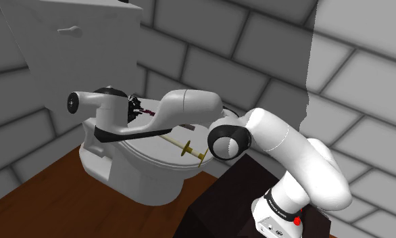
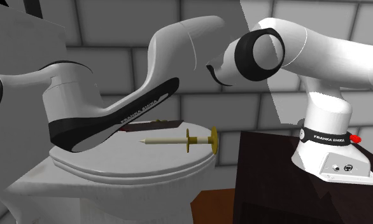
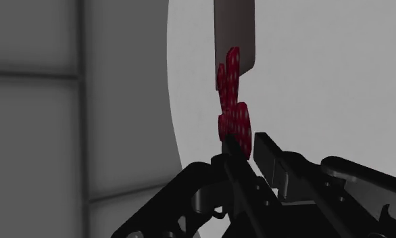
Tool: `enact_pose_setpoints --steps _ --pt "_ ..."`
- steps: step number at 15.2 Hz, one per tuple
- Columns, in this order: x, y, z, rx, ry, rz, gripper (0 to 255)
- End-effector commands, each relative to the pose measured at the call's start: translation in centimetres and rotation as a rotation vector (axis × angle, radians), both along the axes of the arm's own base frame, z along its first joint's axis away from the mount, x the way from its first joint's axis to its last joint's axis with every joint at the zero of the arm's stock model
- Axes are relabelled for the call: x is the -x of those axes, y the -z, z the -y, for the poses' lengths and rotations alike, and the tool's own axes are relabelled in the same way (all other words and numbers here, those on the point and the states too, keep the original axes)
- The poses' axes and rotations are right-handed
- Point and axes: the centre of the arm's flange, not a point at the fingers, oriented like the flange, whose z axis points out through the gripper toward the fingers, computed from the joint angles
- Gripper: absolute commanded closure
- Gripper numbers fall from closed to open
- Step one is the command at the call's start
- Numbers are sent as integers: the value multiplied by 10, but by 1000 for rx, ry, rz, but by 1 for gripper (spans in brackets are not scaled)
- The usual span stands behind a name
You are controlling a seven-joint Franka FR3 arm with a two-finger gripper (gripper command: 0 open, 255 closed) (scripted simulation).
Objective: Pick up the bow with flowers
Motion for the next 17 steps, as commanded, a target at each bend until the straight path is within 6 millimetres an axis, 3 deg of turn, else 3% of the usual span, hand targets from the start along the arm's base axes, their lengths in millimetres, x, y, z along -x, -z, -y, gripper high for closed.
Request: enact_pose_setpoints --steps 1,7,17 --pt "0 0 0 0 0 0 255" --pt "0 0 0 0 0 0 255" --pt "0 -53 0 0 0 0 255"
